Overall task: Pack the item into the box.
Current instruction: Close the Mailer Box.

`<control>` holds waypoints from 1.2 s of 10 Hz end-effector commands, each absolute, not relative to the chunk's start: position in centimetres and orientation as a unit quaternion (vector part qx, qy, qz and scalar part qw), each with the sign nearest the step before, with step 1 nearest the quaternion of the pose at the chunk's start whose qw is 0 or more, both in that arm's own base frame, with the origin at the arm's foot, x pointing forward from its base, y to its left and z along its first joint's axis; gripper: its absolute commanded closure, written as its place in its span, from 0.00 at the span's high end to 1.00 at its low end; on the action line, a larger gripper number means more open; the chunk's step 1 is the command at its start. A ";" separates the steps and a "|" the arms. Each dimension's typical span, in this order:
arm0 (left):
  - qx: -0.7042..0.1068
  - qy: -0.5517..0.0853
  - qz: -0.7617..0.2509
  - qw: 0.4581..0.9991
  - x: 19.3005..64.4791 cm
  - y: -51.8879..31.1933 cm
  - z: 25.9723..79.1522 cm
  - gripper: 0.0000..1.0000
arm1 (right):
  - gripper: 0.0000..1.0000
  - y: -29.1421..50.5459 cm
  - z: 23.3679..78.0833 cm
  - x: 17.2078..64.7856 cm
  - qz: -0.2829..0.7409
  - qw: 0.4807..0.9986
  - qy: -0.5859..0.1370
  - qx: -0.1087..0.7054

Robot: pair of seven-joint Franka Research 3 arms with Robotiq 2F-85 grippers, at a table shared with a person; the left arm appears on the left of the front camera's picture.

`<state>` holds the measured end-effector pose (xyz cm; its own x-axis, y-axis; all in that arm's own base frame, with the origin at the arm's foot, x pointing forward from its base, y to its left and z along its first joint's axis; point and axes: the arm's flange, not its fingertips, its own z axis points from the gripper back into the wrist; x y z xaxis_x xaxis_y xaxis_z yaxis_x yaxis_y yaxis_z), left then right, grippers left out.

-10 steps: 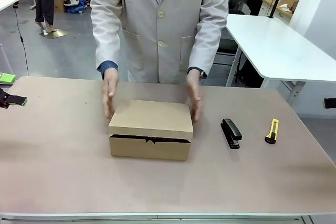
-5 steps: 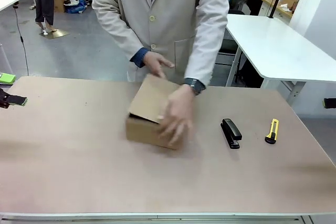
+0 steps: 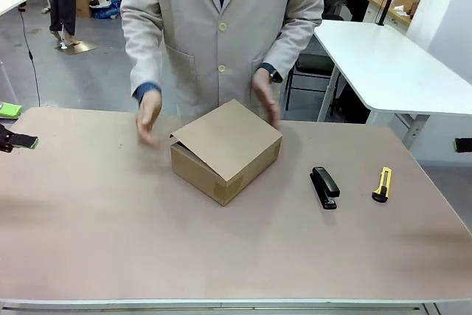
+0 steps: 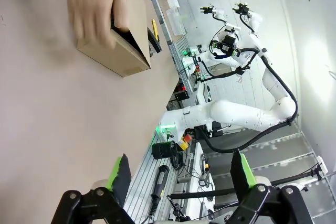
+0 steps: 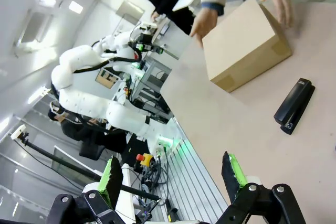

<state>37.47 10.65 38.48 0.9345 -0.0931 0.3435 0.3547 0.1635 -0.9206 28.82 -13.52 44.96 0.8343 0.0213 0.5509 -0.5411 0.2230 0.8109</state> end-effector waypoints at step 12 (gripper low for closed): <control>-0.628 -0.111 -0.155 0.755 37.1 10.8 38.4 1.00 | 1.00 -13.5 44.9 28.6 0.187 0.749 -0.222 0.595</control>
<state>37.47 10.65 38.48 0.9345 -0.0931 0.3435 0.3547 0.1635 -0.9206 28.82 -13.52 44.96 0.8343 0.0213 0.5509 -0.5411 0.2230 0.8109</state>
